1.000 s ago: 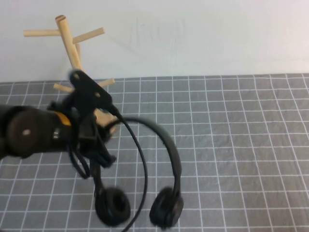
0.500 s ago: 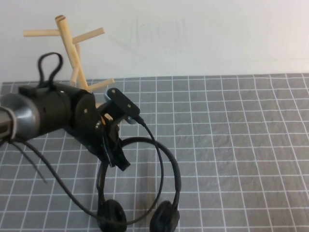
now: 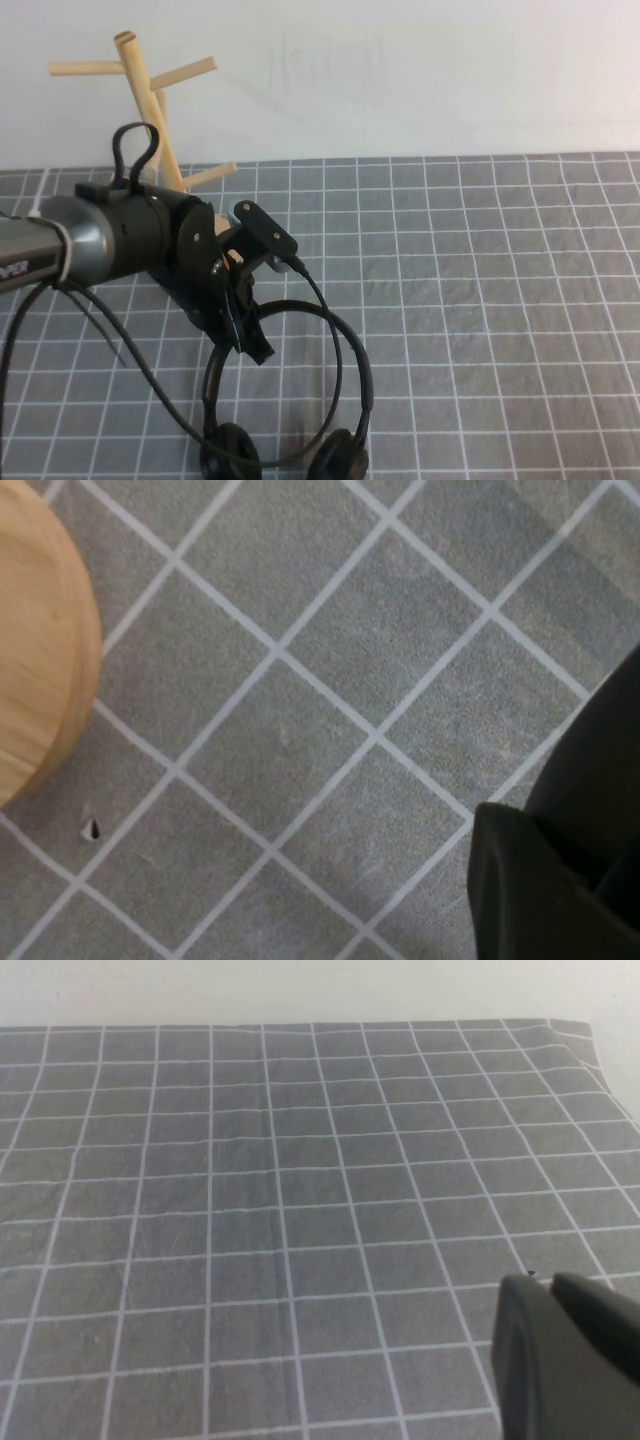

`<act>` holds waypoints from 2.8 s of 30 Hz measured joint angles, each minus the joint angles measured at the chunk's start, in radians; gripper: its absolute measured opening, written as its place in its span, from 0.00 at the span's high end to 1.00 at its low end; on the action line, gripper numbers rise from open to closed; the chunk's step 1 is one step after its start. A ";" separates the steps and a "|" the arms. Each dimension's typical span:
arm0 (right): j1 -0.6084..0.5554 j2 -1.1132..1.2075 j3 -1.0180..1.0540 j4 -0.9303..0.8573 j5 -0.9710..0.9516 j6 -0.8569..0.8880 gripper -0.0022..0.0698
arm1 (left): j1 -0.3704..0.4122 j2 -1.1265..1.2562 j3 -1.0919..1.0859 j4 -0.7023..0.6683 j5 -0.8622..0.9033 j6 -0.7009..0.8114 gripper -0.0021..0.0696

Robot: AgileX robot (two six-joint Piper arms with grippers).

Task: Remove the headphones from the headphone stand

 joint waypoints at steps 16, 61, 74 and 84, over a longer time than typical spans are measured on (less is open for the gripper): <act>0.000 0.000 0.000 0.000 0.000 0.000 0.98 | 0.000 0.060 -0.094 0.000 0.085 0.015 0.57; 0.000 0.000 0.000 -0.002 0.000 0.000 0.98 | -0.002 -1.747 0.858 -0.187 -0.214 -0.486 0.97; 0.002 0.000 0.000 0.000 0.000 0.000 0.98 | -0.002 -1.655 0.860 -0.035 -0.406 -0.420 0.98; 0.004 0.000 0.000 0.000 0.000 0.000 0.98 | 0.190 -1.655 0.934 -0.021 -0.486 -0.415 0.98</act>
